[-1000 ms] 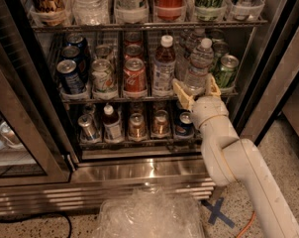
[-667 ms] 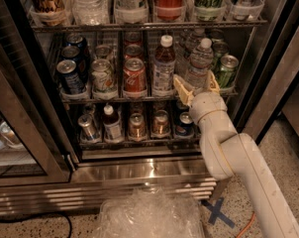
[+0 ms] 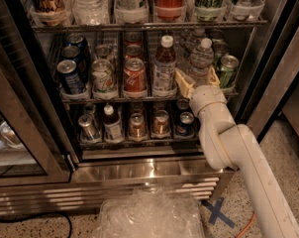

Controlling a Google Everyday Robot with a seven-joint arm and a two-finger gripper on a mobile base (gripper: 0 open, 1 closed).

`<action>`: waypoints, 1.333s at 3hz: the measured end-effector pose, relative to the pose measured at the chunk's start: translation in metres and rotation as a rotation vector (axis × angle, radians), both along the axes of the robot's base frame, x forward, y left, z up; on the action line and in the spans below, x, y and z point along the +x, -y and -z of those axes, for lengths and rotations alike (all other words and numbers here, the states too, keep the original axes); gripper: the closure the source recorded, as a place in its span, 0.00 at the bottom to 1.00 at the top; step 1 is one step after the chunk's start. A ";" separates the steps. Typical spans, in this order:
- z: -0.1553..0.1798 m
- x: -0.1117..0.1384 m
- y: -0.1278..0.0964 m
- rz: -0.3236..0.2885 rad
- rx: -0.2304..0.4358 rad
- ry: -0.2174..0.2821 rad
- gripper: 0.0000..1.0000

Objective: Pick water bottle from middle shelf of fridge

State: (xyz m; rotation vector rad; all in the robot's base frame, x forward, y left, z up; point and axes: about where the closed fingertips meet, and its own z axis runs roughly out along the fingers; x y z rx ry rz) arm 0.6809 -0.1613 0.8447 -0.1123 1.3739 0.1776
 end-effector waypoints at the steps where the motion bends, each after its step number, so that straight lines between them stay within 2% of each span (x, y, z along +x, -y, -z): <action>1: 0.000 0.011 0.000 0.007 0.000 -0.006 0.26; 2: 0.000 0.011 0.000 0.007 0.000 -0.006 0.45; 4: 0.000 0.011 0.000 0.007 0.000 -0.006 0.92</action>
Offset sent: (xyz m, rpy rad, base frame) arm 0.0092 0.0001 -0.0003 -0.0001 0.0051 -0.0061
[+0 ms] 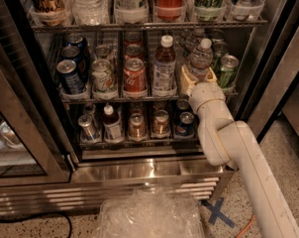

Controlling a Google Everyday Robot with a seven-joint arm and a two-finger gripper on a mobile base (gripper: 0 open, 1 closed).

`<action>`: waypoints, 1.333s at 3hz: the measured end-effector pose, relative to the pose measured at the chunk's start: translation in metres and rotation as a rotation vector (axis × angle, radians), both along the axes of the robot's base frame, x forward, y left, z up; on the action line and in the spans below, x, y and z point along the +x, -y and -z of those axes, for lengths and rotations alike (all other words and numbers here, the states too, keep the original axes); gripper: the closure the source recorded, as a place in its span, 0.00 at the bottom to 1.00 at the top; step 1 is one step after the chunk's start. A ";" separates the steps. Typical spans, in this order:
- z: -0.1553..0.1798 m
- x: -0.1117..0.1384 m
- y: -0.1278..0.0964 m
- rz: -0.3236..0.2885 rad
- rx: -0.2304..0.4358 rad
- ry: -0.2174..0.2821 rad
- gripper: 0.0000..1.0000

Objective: Pick water bottle from middle shelf of fridge

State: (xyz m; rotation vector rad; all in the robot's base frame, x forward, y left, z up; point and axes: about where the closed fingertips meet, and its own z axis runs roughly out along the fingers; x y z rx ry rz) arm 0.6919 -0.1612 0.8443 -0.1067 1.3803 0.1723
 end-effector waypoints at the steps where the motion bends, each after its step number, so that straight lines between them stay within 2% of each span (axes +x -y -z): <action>1: 0.000 0.000 0.000 0.000 0.000 0.000 1.00; 2: -0.006 -0.002 -0.001 -0.005 0.002 0.026 1.00; 3: -0.020 -0.008 -0.003 -0.013 -0.006 0.080 1.00; 4: -0.019 -0.008 -0.003 -0.014 -0.008 0.082 1.00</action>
Offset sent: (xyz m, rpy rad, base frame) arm -0.0044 0.0017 0.0123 0.0033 -0.0575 0.0104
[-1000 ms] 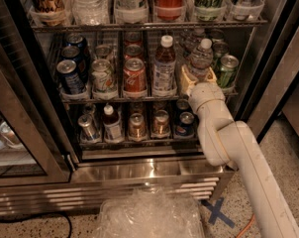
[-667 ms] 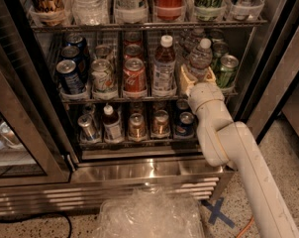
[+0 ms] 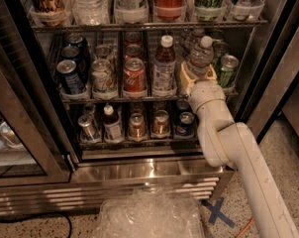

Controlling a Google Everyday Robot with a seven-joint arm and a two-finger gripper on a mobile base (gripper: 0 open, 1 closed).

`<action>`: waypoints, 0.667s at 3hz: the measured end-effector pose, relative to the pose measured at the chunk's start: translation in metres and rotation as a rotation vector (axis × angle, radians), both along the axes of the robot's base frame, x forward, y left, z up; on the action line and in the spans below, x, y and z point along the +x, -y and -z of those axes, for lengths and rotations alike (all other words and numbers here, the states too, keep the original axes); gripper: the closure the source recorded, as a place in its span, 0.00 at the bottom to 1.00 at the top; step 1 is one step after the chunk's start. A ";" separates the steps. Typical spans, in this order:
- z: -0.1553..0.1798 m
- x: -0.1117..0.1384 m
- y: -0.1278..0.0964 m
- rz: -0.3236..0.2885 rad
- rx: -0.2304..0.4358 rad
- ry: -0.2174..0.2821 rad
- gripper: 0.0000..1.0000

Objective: Pick water bottle from middle shelf of fridge

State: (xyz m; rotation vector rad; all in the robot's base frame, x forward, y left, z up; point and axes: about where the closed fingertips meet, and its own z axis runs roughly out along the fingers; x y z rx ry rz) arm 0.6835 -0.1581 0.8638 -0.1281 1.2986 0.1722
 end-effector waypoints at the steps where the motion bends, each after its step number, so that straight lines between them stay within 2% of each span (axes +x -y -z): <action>1: -0.010 -0.006 -0.002 -0.018 -0.016 0.025 1.00; 2: -0.025 -0.023 -0.005 -0.057 -0.050 0.052 1.00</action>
Offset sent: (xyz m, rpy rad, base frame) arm -0.0546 0.0084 0.0520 -0.1134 -0.1012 0.1273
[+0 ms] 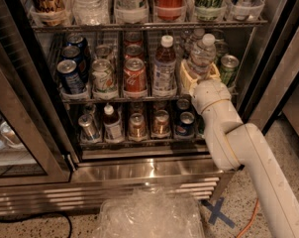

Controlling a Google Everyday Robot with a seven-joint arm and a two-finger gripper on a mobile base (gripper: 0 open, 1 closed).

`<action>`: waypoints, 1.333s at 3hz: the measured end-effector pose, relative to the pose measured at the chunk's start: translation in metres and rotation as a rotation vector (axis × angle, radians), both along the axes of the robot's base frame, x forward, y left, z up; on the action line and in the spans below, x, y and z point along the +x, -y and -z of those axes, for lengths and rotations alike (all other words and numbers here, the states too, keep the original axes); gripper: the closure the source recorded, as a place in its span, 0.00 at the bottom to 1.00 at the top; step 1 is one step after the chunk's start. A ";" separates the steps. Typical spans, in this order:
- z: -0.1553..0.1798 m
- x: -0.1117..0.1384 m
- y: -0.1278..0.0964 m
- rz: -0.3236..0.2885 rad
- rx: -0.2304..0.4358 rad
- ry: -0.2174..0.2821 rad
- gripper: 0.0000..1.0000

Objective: Pick water bottle from middle shelf of fridge

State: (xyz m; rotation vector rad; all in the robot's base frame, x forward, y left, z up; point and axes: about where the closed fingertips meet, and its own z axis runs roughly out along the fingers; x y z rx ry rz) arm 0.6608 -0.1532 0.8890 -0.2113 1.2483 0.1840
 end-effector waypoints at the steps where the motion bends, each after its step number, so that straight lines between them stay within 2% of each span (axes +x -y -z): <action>1: -0.018 -0.020 -0.001 -0.043 -0.040 0.026 1.00; 2: -0.030 -0.040 0.002 -0.100 -0.073 0.023 1.00; 3: -0.033 -0.055 0.002 -0.182 -0.089 -0.010 1.00; 4: -0.047 -0.061 -0.029 -0.336 -0.033 -0.067 1.00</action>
Offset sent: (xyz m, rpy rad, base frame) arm -0.0659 -0.0044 0.0416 -0.1154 -0.0085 0.1834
